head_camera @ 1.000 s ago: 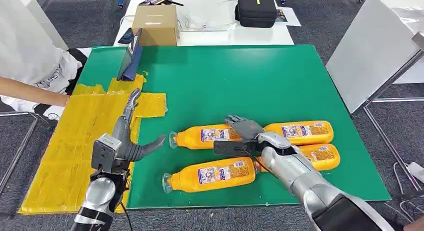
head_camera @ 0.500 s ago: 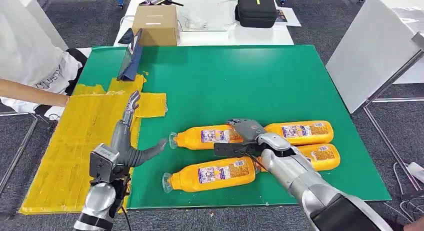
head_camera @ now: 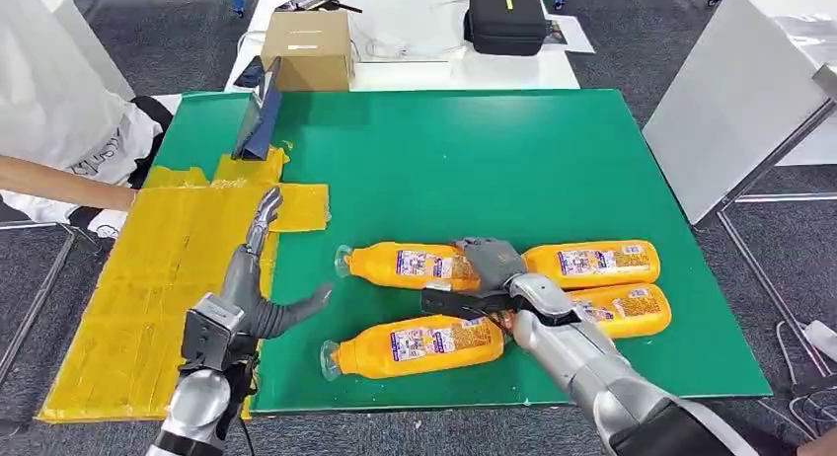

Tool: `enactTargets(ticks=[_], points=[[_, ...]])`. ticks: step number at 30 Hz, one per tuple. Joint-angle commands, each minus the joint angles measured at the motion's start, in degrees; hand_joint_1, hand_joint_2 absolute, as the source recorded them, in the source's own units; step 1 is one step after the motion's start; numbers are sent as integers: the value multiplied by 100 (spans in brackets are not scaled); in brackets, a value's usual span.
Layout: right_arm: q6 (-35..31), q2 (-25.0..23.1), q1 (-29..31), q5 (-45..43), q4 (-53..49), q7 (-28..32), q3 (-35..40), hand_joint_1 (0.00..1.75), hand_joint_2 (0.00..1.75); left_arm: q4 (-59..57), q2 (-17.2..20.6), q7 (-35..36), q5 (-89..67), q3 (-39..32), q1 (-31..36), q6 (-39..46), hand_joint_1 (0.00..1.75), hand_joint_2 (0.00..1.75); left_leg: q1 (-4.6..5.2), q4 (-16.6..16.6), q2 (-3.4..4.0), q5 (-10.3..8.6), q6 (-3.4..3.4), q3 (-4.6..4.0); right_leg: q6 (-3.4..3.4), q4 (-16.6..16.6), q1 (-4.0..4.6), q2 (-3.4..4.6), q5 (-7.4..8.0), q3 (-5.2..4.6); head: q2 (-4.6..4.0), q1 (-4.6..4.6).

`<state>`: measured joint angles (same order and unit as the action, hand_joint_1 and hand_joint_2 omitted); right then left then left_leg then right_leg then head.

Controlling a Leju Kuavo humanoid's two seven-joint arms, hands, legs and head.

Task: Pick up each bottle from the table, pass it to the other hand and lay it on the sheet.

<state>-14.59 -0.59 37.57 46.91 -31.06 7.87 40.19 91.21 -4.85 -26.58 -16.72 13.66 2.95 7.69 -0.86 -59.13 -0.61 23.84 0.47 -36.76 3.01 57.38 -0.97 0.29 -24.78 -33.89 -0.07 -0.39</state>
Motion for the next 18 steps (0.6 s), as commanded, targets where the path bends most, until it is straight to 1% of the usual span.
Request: enactTargets(ticks=[1,2,3,4,5,6,9,10,11,12,14,15,17,18], points=[[-1082,-203,-1699,745,-2915,-63,-1698,175,175,-5,-147,296,-346,124,-25,21,0,175,-5,5,-1,7,1,11,-10,-9,8,-7,-6,15,0,0],[-1137,-274,-1864,700,-3233,21,-1861,175,175,-45,-160,309,-345,130,12,26,0,175,-4,8,-1,13,2,26,-15,-11,8,-10,-13,30,0,0],[-1257,-385,-2049,630,-3596,176,-2080,175,175,-80,-165,325,-345,152,45,30,0,175,-4,3,-1,10,0,10,-11,-4,6,-8,-10,14,0,0],[-1306,-463,-2142,492,-3790,321,-2230,175,175,-112,-155,344,-347,178,77,28,0,175,-2,5,-4,15,1,20,-15,-5,6,-13,-17,25,0,-2],[-1408,-531,-2231,346,-3984,475,-2364,175,175,-150,-148,354,-349,205,113,31,0,175,-2,2,-6,9,1,2,-10,-1,5,-12,-11,6,0,0],[-1521,-603,-2363,26,-4256,810,-2497,175,175,-201,-139,354,-349,247,156,40,0,175,-2,0,-6,7,1,-5,-9,1,4,-12,-9,-1,0,-2],[-1696,-727,-2678,-544,-4834,1323,-2644,175,175,-324,-126,391,-404,334,246,77,0,175,0,1,-14,9,3,3,-13,0,3,-22,-15,8,0,-2],[-1731,-780,-2769,-599,-4987,1416,-2662,175,175,-341,-119,399,-410,355,261,101,0,175,1,3,-18,3,3,-6,-9,-1,1,-25,-11,-1,0,-2],[-1731,-803,-2788,-597,-4997,1412,-2644,175,175,-340,-121,400,-410,355,265,102,0,175,1,2,-15,2,2,-12,-7,0,0,-20,-9,-9,0,0],[-1730,-808,-2812,-604,-5058,1397,-2640,175,175,-341,-119,400,-410,357,266,104,0,175,0,3,-16,5,3,0,-11,-3,2,-23,-12,5,0,-2],[-1730,-808,-2812,-604,-5058,1397,-2640,175,175,-341,-119,400,-410,357,266,104,0,175,1,3,-5,3,2,-9,-8,-1,-1,-11,-7,-8,0,0],[-1730,-808,-2812,-604,-5058,1397,-2640,175,175,-341,-119,400,-410,357,266,104,0,175,0,5,-9,7,3,5,-13,-6,2,-18,-11,9,0,-2],[-1730,-808,-2812,-604,-5058,1397,-2640,175,175,-341,-119,400,-410,357,266,104,0,175,1,4,-3,3,2,-7,-9,-3,0,-11,-6,-7,0,0],[-1785,-815,-2798,-631,-5034,1474,-2651,175,175,-328,-110,401,-410,358,258,111,0,175,1,4,-5,4,2,-2,-10,-3,0,-14,-8,-1,0,-2]])
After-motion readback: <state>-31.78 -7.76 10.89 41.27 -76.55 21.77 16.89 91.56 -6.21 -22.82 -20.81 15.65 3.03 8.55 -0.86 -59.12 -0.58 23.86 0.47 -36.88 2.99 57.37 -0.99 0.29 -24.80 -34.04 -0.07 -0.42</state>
